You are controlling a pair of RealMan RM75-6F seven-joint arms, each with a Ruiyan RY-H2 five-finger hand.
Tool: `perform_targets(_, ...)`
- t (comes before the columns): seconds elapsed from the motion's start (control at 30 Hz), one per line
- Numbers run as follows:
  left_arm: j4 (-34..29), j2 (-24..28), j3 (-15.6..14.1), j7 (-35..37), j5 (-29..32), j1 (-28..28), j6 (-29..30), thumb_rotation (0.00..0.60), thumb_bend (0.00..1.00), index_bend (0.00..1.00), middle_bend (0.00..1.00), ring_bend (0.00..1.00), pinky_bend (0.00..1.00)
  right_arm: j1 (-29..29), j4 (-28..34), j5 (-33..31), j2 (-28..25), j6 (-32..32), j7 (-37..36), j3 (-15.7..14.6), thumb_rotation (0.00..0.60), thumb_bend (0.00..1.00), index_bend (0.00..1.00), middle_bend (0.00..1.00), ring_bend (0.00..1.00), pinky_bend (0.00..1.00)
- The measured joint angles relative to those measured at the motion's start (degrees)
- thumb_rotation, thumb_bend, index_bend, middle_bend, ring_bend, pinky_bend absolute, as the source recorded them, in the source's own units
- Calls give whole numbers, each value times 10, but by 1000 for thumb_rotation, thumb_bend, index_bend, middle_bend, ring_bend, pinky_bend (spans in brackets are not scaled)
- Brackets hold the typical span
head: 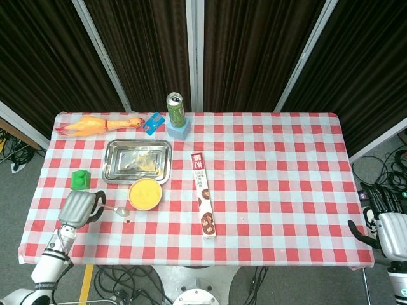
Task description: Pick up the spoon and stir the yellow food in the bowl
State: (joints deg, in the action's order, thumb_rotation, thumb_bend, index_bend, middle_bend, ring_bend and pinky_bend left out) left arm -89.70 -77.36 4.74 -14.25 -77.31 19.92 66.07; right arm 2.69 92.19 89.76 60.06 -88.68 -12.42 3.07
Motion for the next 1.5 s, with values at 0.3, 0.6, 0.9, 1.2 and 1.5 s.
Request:
perform_targets(0.3, 6, -24, 47, -50, 69, 76, -74, 600, 403, 612, 878, 866, 977, 1, -1, -1, -2, 1, -1, 1, 600, 247, 0, 124, 0, 0)
perform_targets(0.6, 36, -66, 51, -165, 145, 110, -84, 600, 403, 609, 875, 866, 977, 0, -4, -6, -3, 4, -3, 2, 600, 246, 0, 124, 0, 0)
perform_targets(0.9, 27, -80, 41, -210, 190, 124, -68, 600, 395, 497, 864, 866, 977, 1, -5, -5, -1, 5, -5, 2, 600, 247, 0, 125, 0, 0)
perform_targets(1.2, -7, -51, 32, -216, 190, 130, -57, 600, 391, 455, 858, 864, 976, -1, -5, -4, -5, -3, -4, 4, 600, 247, 0, 125, 0, 0)
perform_targets(1.5, 0, -46, 31, -201, 219, 148, -97, 600, 385, 493, 861, 865, 976, -4, -4, -8, -11, -10, -6, 9, 600, 247, 0, 125, 0, 0)
